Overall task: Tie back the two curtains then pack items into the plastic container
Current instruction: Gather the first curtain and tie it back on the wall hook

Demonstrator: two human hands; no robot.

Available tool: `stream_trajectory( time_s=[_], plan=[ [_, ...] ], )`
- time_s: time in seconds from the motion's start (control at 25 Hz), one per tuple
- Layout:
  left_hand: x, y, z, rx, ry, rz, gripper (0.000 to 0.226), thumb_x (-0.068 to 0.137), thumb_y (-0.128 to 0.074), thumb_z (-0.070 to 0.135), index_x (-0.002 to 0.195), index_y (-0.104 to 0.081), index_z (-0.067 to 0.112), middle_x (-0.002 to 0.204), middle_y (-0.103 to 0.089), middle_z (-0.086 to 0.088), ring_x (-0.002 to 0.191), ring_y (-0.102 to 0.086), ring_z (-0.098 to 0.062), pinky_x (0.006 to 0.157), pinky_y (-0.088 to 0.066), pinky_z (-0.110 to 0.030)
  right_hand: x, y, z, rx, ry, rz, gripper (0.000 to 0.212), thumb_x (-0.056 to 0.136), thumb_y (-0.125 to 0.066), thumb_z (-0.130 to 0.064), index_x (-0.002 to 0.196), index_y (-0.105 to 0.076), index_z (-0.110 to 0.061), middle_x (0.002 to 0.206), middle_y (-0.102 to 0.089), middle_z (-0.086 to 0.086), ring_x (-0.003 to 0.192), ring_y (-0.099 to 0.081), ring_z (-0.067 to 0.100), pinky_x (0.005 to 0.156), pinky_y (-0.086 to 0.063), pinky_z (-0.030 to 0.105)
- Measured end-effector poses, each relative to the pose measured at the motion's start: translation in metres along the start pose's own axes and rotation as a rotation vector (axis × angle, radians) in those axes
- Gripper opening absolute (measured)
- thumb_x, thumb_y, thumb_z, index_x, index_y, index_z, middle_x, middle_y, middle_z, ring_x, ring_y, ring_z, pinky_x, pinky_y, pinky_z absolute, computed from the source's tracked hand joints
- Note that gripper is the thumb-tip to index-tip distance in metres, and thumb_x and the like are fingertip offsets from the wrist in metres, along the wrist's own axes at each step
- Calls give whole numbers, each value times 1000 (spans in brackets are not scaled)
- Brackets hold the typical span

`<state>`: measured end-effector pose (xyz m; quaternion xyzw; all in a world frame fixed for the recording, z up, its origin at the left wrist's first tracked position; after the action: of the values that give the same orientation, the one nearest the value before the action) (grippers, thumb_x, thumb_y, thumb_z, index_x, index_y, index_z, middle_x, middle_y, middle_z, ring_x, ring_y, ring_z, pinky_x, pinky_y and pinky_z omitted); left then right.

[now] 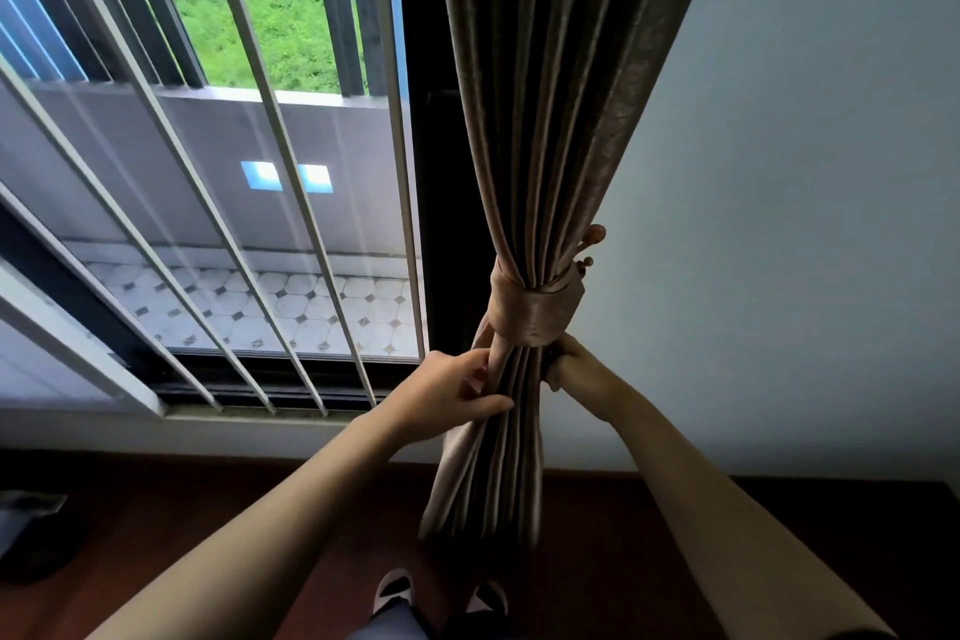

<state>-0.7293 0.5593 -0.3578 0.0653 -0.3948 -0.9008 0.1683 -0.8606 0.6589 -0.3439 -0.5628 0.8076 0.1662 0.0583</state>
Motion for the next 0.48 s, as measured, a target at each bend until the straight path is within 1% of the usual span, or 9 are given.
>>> stream_trajectory(
  time_s=[0.04,0.08,0.16,0.2,0.24,0.28,0.36,0.44,0.48],
  plan=[
    [0,-2,3,40,8,46,29,79,-70,37,91,-58,13,79,-66,3,70,-61,-7,63,-44,-13,-1,1,-1,-20,-2,-11,20,57,-38,-6,69,-48,-17,64,-44,-1,62,-39,11,59,-35,20],
    [2,-3,5,61,18,101,28,79,-70,33,86,-55,10,72,-63,1,65,-58,-12,58,-40,-15,0,3,1,-49,-10,-23,21,60,-39,-4,74,-50,-16,69,-47,0,67,-40,12,61,-36,20],
    [5,0,4,73,58,205,24,79,-68,23,79,-49,8,64,-55,0,59,-51,-19,53,-34,-18,5,9,9,-110,-19,-9,39,76,-42,5,108,-53,-14,99,-54,1,91,-48,12,75,-41,22],
    [7,3,3,80,70,246,23,79,-67,21,79,-49,7,64,-55,-1,60,-52,-21,54,-36,-21,6,14,13,-134,5,60,49,82,-43,7,127,-46,-14,114,-51,-2,103,-46,10,83,-40,24],
    [8,7,2,96,69,279,22,79,-67,21,81,-51,6,68,-58,-4,62,-55,-23,57,-41,-26,5,20,16,-165,46,183,53,86,-47,5,135,-39,-14,120,-47,-6,109,-45,8,87,-38,25],
    [7,10,2,116,55,311,20,80,-67,22,84,-54,6,73,-62,-5,65,-58,-23,60,-46,-31,1,25,18,-192,98,331,53,86,-54,0,135,-39,-13,121,-46,-8,109,-47,8,87,-40,25],
    [1,11,5,151,20,386,21,80,-67,24,90,-59,8,79,-65,-6,67,-60,-22,62,-50,-34,-13,31,21,-212,225,536,41,83,-64,-9,121,-52,-16,111,-56,-10,95,-59,10,78,-48,25],
    [-5,8,9,186,12,450,20,80,-69,24,88,-62,7,75,-63,-6,61,-56,-22,57,-46,-33,-22,25,18,-298,323,497,21,81,-69,-19,101,-63,-19,93,-66,-13,79,-65,7,71,-51,23],
    [-7,6,12,203,18,471,20,80,-69,24,84,-62,6,71,-61,-6,58,-53,-22,54,-41,-31,-24,20,15,-388,340,459,17,81,-70,-26,96,-67,-18,88,-68,-12,75,-65,6,70,-52,21]
  ],
)
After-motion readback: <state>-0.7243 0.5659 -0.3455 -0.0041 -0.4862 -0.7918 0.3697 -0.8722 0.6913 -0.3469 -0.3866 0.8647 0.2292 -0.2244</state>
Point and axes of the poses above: each hand's wrist, its own x-axis towards the middle knuckle, its own y-axis out of the back of the hand, z = x × y, the point moved 4 cm from there along x, towards the middle knuckle
